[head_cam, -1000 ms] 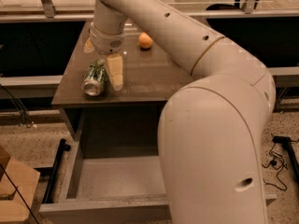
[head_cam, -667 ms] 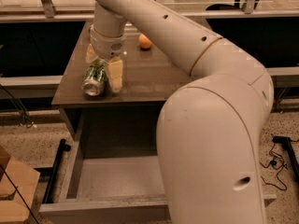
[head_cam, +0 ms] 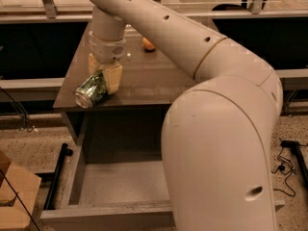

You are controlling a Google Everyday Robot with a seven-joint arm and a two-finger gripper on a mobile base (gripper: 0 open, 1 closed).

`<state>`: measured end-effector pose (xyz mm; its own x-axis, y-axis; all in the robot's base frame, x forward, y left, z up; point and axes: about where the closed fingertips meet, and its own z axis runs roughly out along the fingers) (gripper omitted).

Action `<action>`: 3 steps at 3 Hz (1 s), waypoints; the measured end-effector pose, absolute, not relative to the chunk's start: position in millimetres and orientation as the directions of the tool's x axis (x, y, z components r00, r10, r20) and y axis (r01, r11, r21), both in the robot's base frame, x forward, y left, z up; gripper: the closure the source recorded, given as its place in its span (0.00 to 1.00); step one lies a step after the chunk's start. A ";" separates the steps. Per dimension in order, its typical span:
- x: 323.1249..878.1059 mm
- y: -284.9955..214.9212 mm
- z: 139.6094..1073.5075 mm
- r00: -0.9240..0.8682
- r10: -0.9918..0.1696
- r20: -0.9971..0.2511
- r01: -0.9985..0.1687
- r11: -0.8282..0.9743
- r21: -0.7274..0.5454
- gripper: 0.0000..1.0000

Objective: Place green can into top drawer

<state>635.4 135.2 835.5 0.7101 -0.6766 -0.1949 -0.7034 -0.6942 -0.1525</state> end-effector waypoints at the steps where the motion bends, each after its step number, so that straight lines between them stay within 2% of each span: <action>1: 630.8 133.4 856.9 0.706 -0.674 -0.216 -0.708 -0.677 -0.201 0.96; 2: 616.9 117.9 882.9 0.691 -0.684 -0.234 -0.723 -0.642 -0.255 1.00; 3: 594.4 84.9 901.4 0.653 -0.718 -0.241 -0.755 -0.592 -0.283 1.00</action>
Offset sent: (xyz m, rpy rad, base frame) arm -0.0508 -0.0644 0.0938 0.1660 -0.0862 -0.1039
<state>594.4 84.9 901.4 0.6531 -0.7181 -0.2405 -0.7548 -0.5915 -0.2835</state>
